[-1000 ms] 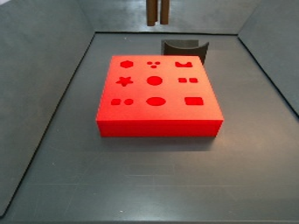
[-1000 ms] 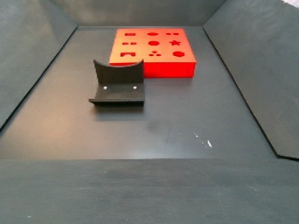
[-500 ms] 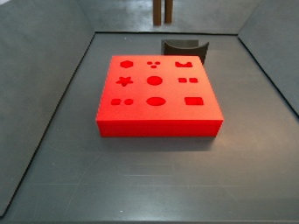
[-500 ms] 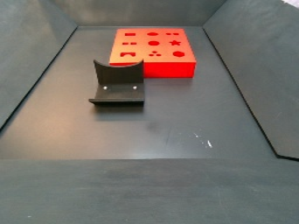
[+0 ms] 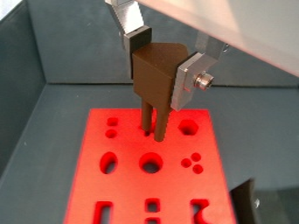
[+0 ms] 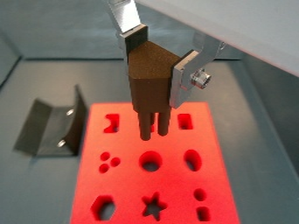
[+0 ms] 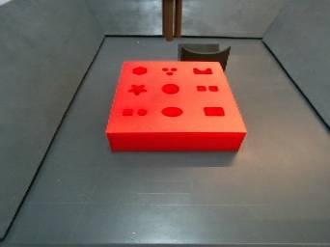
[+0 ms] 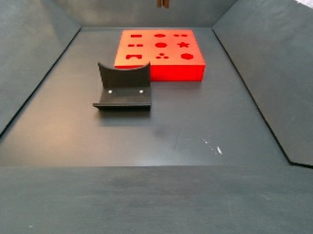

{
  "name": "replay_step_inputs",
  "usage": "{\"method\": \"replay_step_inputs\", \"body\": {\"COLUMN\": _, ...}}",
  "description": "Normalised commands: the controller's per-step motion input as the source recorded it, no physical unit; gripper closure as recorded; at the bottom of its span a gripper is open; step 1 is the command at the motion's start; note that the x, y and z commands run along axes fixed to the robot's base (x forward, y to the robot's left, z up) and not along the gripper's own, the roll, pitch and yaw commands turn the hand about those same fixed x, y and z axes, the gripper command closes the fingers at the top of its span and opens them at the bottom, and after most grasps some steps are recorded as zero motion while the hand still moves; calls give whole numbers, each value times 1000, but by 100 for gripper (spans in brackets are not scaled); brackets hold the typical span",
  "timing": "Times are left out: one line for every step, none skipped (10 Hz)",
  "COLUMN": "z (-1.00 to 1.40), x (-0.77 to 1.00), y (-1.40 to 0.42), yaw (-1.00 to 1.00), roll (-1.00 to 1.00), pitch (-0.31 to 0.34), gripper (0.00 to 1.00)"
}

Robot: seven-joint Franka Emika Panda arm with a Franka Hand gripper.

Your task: Insert the 3 prong object.

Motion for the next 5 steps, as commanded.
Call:
{"method": "replay_step_inputs", "body": {"z": -14, "x": 0, "y": 506, "yaw": 580, "roll": 71, "pitch": 91, "gripper": 100}}
{"method": "replay_step_inputs", "body": {"z": -9, "x": 57, "y": 546, "yaw": 494, "roll": 79, "pitch": 90, "gripper": 100}}
{"method": "replay_step_inputs", "body": {"z": -23, "x": 40, "y": 537, "yaw": 514, "roll": 74, "pitch": 86, "gripper": 100}}
{"method": "replay_step_inputs", "body": {"z": -77, "x": 0, "y": 514, "yaw": 583, "roll": 56, "pitch": 69, "gripper": 100}}
{"method": "replay_step_inputs", "body": {"z": -126, "x": 0, "y": 480, "yaw": 626, "roll": 49, "pitch": 44, "gripper": 100}}
